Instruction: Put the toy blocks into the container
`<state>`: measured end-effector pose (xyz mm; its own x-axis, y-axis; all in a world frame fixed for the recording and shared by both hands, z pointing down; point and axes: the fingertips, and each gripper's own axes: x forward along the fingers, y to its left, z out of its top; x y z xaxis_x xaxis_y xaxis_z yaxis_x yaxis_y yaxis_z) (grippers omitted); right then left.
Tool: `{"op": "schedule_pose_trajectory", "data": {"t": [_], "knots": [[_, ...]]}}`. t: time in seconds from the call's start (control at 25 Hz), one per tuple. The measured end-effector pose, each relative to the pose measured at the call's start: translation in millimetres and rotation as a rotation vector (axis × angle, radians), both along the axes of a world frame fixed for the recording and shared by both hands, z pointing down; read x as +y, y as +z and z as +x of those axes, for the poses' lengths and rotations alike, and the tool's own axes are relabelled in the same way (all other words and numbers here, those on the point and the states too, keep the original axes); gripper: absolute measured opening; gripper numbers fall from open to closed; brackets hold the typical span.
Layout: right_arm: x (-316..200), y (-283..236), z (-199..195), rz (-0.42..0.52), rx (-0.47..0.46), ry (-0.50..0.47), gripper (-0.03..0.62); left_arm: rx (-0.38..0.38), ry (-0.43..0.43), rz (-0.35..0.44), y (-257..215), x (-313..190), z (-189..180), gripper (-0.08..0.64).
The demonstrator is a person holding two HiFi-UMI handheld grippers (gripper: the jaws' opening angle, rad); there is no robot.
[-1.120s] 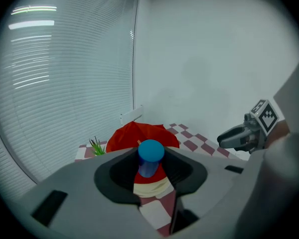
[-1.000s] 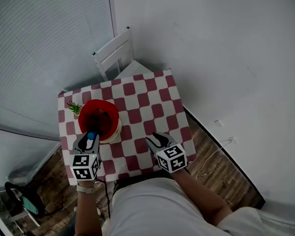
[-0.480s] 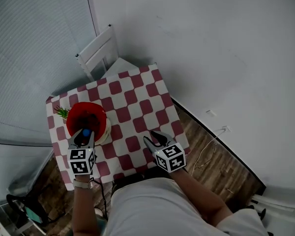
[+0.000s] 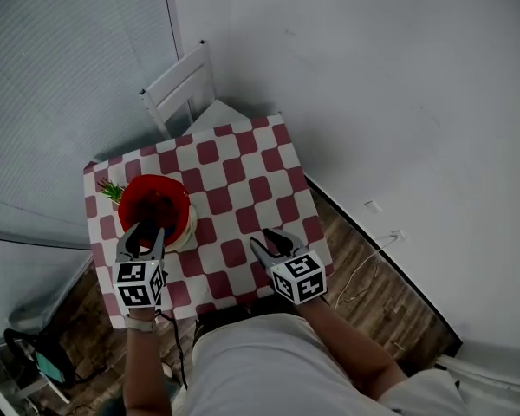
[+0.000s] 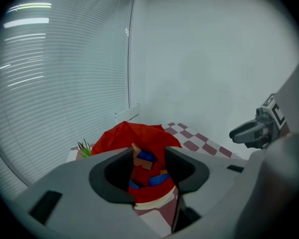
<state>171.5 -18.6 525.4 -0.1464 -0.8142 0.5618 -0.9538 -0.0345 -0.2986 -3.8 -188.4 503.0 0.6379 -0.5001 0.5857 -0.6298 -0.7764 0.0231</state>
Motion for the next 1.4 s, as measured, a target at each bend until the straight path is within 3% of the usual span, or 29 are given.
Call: {"op": "schedule_pose_trajectory", "data": {"t": [0.32,0.92,1.4], "knots": [[-38.7,-26.2,-32.0,0.065,0.006,-0.169,0.15,0.046,-0.113,0.01,-16.2,18.4,-39.3,0.178],[-76.2,-70.3,-127.9,0.187,0.0,-0.523,0.15,0.15,-0.355,0.043,-37.0,75.8,-125.3,0.176],[-76.1,-108.3,-169.4,0.307,0.018,-0.681,0.15,0.261,-0.386,0.138,-69.9,109.1,-140.3,0.176]]}}
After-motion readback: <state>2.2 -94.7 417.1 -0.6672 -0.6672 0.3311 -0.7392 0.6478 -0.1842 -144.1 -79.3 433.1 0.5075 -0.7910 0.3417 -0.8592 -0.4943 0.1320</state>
